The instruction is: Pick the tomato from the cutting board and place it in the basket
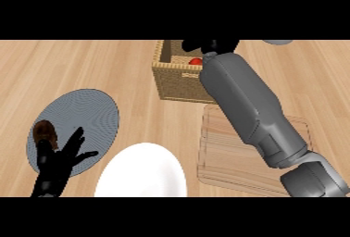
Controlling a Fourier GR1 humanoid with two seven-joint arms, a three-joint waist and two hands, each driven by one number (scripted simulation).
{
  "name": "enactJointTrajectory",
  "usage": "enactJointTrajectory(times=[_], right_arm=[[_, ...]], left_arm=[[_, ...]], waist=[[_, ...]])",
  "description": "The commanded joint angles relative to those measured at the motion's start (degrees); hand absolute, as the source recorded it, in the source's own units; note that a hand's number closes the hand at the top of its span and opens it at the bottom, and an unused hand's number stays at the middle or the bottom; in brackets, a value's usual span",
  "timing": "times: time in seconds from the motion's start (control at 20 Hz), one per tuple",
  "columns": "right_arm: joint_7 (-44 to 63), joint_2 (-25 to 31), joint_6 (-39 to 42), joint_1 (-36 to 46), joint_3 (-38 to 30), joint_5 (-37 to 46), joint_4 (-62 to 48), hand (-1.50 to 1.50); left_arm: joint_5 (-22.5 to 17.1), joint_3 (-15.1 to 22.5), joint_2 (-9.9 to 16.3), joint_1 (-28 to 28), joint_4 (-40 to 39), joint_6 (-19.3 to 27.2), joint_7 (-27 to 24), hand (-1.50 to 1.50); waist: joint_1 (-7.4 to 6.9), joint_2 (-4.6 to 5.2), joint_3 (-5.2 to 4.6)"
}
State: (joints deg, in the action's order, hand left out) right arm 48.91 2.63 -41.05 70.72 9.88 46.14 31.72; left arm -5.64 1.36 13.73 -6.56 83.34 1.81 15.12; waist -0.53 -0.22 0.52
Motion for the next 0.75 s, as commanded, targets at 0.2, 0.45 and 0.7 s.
enactJointTrajectory(times=[0.2,0.45,0.7], right_arm=[[1.5,2.8,-2.4,-3.6,-2.1,1.1,8.9,-1.50],[7.4,4.4,-1.1,-9.2,-2.7,2.8,20.3,-1.50],[11.0,10.8,5.7,-17.0,-4.2,2.6,34.7,-1.50]], left_arm=[[3.2,2.2,-3.3,-2.2,-2.6,2.0,-1.2,0.00],[0.8,-0.5,-1.1,-0.5,-2.0,0.2,1.5,0.00],[-0.3,-2.4,0.4,-3.2,0.7,-0.3,2.2,0.00]], waist=[[0.70,0.07,-0.53],[2.11,-0.42,-0.52],[3.18,-0.90,-0.50]])
